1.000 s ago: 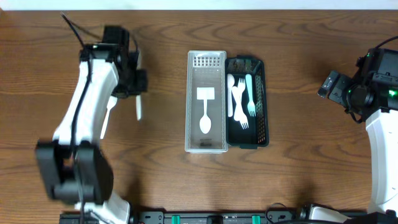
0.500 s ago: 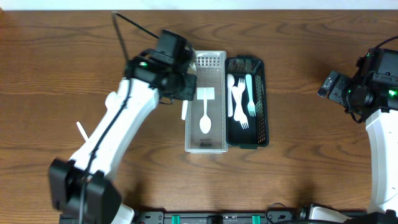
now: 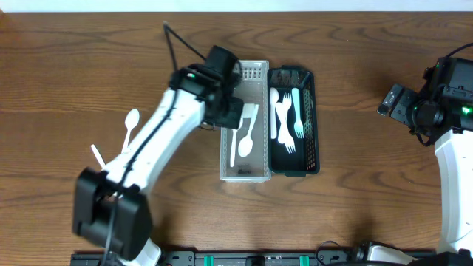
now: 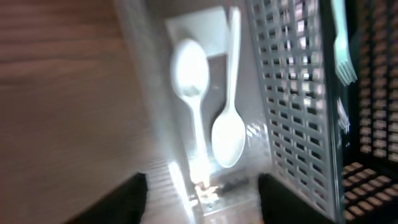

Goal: Pack container

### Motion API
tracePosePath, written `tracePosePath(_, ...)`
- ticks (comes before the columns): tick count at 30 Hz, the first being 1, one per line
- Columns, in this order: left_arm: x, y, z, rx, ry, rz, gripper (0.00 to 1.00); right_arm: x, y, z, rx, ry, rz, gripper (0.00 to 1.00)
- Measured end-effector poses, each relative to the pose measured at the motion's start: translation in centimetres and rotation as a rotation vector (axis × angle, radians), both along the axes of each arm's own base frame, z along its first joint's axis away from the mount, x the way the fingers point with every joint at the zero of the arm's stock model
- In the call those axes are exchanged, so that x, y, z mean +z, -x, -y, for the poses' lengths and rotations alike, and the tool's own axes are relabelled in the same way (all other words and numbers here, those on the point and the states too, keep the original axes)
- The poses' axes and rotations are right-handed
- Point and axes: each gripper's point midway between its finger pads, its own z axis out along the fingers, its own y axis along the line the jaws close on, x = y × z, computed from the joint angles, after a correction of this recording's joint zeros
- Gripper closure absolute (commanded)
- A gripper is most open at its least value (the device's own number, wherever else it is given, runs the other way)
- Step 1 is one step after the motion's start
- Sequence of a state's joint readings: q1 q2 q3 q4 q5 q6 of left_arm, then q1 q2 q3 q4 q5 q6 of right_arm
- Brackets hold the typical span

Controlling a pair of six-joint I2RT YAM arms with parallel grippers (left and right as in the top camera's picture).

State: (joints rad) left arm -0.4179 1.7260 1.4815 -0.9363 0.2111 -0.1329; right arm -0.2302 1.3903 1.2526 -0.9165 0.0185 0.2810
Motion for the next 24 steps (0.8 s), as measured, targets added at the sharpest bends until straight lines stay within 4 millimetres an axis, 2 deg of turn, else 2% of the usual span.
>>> tracePosePath(3,3.0,-0.7,-3.3,0.053,-0.011,0.073,0.36,0.0,0.0,0.0,0.000,0.000,0.000,0.01)
tracePosePath(5,4.8,-1.1,-6.6,0.104,-0.051,0.124,0.36,0.0,0.0,0.0,0.000,0.000,0.000,0.01)
tracePosePath(8,5.8,-1.6,-11.8,0.147,-0.144,0.166,0.36,0.0,0.0,0.0,0.000,0.000,0.000,0.01)
tracePosePath(9,5.8,-1.7,-12.9,0.147,-0.164,0.170,0.37,0.0,0.0,0.0,0.000,0.000,0.000,0.01)
tracePosePath(10,5.7,-2.0,-14.7,0.143,-0.200,0.173,0.37,0.0,0.0,0.0,0.000,0.000,0.000,0.01)
tracePosePath(14,4.3,-2.5,-19.3,0.104,-0.288,0.143,0.39,0.0,0.0,0.0,0.000,0.000,0.000,0.01)
tracePosePath(19,1.1,-3.0,-23.2,0.070,-0.333,0.059,0.46,0.0,0.0,0.0,0.000,0.000,0.000,0.01)
tracePosePath(24,-2.6,-3.6,-26.1,0.085,-0.339,-0.015,0.50,0.0,0.0,0.0,0.000,0.000,0.000,0.01)
